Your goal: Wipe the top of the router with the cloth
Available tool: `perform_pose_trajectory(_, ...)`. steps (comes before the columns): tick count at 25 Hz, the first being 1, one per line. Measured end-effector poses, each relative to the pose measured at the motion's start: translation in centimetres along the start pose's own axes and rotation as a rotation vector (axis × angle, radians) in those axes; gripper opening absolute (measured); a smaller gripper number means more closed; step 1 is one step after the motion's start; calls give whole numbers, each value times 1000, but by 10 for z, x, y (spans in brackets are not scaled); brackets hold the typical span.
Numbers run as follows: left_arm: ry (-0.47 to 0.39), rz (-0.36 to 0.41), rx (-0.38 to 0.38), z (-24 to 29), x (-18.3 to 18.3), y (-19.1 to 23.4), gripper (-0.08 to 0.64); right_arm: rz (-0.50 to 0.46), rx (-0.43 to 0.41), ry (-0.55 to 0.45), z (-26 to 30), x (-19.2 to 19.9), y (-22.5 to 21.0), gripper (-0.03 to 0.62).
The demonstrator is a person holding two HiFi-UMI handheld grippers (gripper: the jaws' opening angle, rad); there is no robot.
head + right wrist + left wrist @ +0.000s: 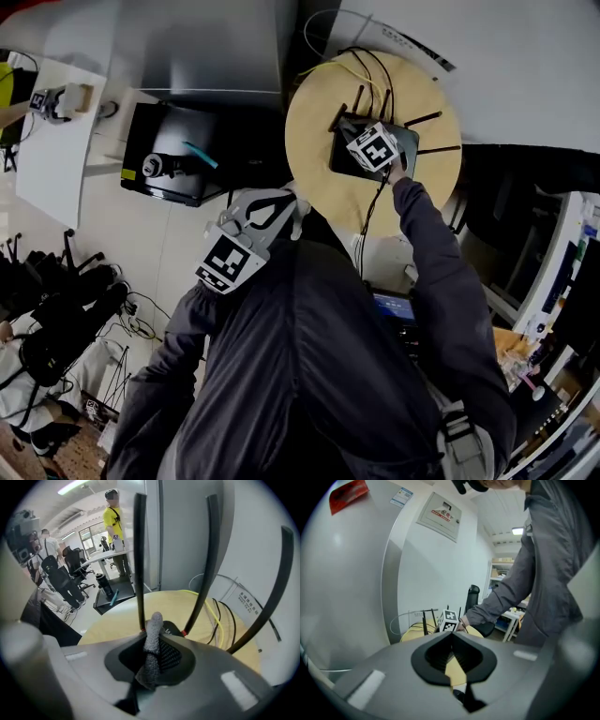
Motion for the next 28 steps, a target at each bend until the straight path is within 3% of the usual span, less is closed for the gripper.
perform_pose_trajectory(10,-14,-7,-14,19,-12,9,-9,9,-192,-36,-19,48,91,38)
perform_pose_trajectory(15,-15,-7,-16,29,-17,11,-9,7,-226,-49,-19,61,96,38)
perform_pose_trajectory(17,-16,-6,-22,30,-18,11,-9,14,-213,-87,-26,52,83,38)
perform_pose_trajectory(20,-14,-10,-32,31,-18,10,-9,38,-112,-116,-34,43,37,37)
perform_pose_trajectory(24,-8,-15,-45,31,-17,7,-9,85,14,-97,-37,41,-28,37)
perform_pose_trajectory(28,-3,-26,-63,28,-15,3,-9,89,39,-46,-28,45,-55,38)
Point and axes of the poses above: the fingertips, and each gripper's own axes: z forward along the fingers, y to its left, x out of its underside, the point moved 8 cm from there along -z, backward along the fingers, and after that the axes turned 3 degrees about -x, right-handed, at the moved point
